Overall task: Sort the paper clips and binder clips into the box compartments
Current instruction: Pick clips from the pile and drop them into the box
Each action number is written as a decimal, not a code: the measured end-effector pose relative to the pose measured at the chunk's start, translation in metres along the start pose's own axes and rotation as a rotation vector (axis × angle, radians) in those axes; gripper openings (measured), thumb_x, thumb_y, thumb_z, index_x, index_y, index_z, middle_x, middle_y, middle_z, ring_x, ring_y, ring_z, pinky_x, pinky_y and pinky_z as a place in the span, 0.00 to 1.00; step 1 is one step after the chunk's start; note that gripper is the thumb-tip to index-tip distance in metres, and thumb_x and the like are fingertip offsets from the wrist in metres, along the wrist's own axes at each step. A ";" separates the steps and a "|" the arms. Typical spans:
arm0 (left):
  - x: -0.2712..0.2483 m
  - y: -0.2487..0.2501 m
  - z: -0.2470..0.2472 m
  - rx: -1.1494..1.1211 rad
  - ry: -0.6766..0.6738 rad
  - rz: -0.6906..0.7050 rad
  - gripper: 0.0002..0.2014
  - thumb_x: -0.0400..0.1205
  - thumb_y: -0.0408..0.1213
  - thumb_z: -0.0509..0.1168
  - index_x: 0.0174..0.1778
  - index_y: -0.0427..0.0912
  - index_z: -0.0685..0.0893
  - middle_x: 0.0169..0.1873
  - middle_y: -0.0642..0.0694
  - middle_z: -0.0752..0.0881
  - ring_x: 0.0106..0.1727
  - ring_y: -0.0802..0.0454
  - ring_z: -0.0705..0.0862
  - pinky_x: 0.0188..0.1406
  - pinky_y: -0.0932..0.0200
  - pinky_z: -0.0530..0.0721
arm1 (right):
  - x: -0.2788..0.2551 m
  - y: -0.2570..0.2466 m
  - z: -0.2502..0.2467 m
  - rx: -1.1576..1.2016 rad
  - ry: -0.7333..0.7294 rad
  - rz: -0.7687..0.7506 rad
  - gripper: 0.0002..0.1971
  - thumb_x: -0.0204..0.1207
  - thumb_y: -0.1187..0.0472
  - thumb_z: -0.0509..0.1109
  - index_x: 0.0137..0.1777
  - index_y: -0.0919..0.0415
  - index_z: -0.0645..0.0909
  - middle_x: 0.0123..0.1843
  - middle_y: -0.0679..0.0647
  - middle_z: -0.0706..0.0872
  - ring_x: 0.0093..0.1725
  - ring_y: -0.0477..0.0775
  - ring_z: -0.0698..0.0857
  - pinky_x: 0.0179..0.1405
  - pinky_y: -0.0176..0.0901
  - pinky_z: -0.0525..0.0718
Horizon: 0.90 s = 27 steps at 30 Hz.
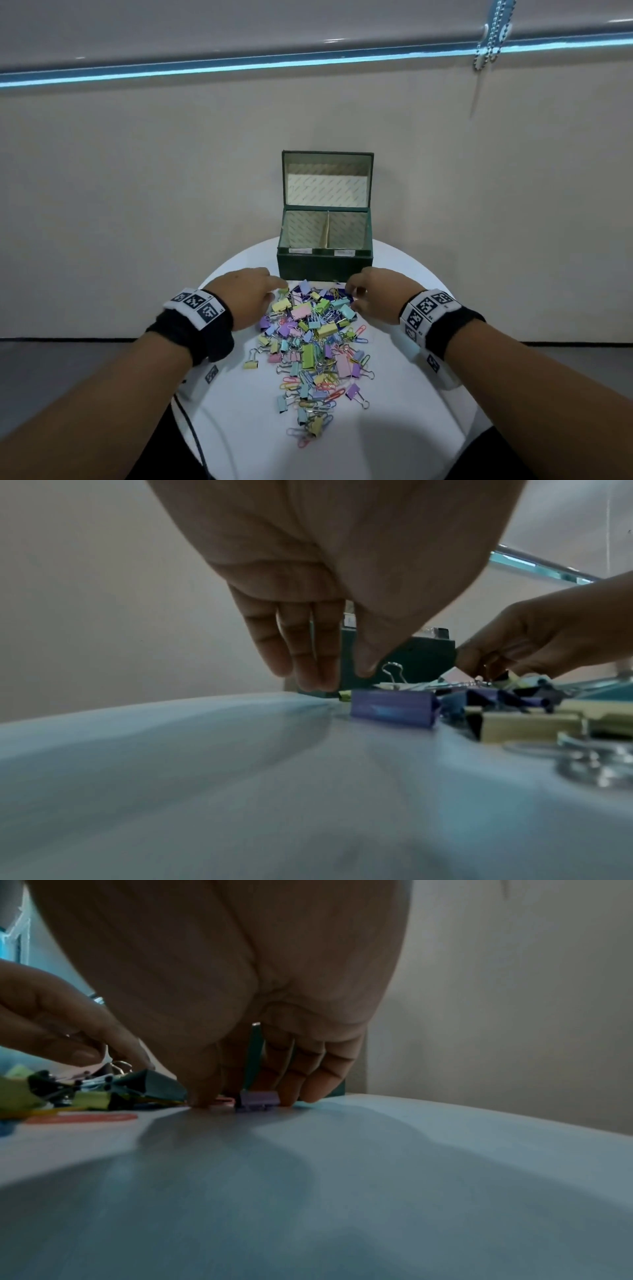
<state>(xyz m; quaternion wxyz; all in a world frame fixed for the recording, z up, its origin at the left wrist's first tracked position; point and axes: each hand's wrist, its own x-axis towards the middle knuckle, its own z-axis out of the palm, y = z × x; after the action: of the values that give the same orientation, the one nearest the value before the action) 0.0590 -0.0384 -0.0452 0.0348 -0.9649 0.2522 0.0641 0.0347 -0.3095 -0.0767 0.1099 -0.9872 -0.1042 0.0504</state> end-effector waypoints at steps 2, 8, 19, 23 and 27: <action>0.001 0.002 0.003 -0.060 -0.022 0.069 0.20 0.89 0.46 0.55 0.76 0.66 0.73 0.62 0.53 0.81 0.62 0.52 0.80 0.63 0.53 0.79 | 0.000 -0.002 0.001 0.007 -0.013 -0.019 0.11 0.81 0.50 0.68 0.62 0.43 0.83 0.54 0.46 0.80 0.54 0.52 0.82 0.58 0.49 0.84; 0.001 -0.001 0.008 -0.105 -0.012 0.007 0.14 0.86 0.47 0.59 0.68 0.61 0.79 0.59 0.52 0.82 0.58 0.51 0.82 0.60 0.52 0.81 | -0.002 -0.002 -0.001 -0.017 0.013 -0.058 0.04 0.81 0.53 0.67 0.46 0.48 0.83 0.48 0.47 0.81 0.48 0.50 0.82 0.50 0.44 0.83; -0.010 0.020 0.009 -0.150 0.050 0.212 0.17 0.86 0.45 0.61 0.68 0.70 0.81 0.63 0.58 0.70 0.60 0.56 0.73 0.59 0.56 0.79 | -0.008 -0.007 -0.018 0.068 0.044 -0.005 0.09 0.83 0.64 0.59 0.48 0.51 0.79 0.42 0.48 0.85 0.37 0.46 0.81 0.38 0.37 0.74; -0.010 0.018 0.009 -0.158 0.090 0.146 0.10 0.85 0.47 0.62 0.60 0.61 0.84 0.59 0.56 0.73 0.59 0.54 0.76 0.58 0.54 0.81 | 0.009 -0.021 -0.011 0.046 -0.060 0.122 0.15 0.86 0.55 0.57 0.40 0.55 0.79 0.38 0.51 0.82 0.45 0.56 0.84 0.44 0.43 0.77; -0.007 0.021 0.009 -0.150 0.086 0.105 0.10 0.84 0.55 0.62 0.53 0.56 0.84 0.55 0.55 0.74 0.54 0.54 0.76 0.55 0.53 0.82 | 0.030 -0.039 -0.009 -0.049 -0.087 0.212 0.20 0.82 0.43 0.67 0.44 0.61 0.83 0.37 0.53 0.85 0.38 0.53 0.84 0.39 0.42 0.82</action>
<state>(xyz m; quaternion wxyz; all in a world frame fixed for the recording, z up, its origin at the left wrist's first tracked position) 0.0415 -0.0520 -0.0538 -0.0518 -0.9521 0.2982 0.0432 0.0575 -0.2673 -0.0613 0.0752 -0.9919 -0.0050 0.1018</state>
